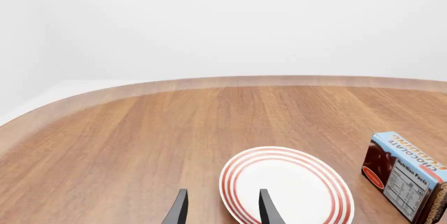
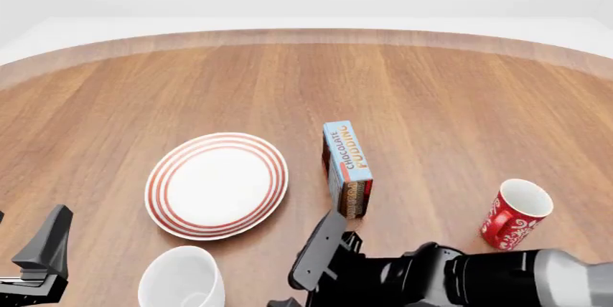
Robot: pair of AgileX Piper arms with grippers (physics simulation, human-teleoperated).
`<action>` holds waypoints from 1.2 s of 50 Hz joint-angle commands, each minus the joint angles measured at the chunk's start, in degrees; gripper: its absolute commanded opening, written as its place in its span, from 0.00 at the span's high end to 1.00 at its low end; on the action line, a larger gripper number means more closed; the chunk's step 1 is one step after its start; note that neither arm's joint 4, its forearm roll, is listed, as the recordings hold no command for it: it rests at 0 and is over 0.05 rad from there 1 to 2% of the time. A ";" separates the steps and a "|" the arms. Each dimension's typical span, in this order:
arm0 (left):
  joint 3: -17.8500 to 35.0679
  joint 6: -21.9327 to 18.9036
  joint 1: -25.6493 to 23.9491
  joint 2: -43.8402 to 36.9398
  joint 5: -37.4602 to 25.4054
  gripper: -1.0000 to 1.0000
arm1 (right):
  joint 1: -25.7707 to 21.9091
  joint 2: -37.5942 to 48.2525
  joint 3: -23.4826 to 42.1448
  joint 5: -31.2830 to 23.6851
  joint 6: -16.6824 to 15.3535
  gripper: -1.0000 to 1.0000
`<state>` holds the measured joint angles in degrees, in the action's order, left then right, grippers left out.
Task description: Pick up the white mug and put it on the plate, and put the chocolate pudding to the right of the plate.
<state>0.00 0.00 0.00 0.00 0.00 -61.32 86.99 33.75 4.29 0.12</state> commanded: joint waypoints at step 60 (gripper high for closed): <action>0.00 0.00 0.00 0.00 0.00 0.00 | -11.55 9.89 6.85 0.78 6.16 0.00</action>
<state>0.00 0.00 0.00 0.00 0.00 -72.89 96.56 40.13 4.72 5.89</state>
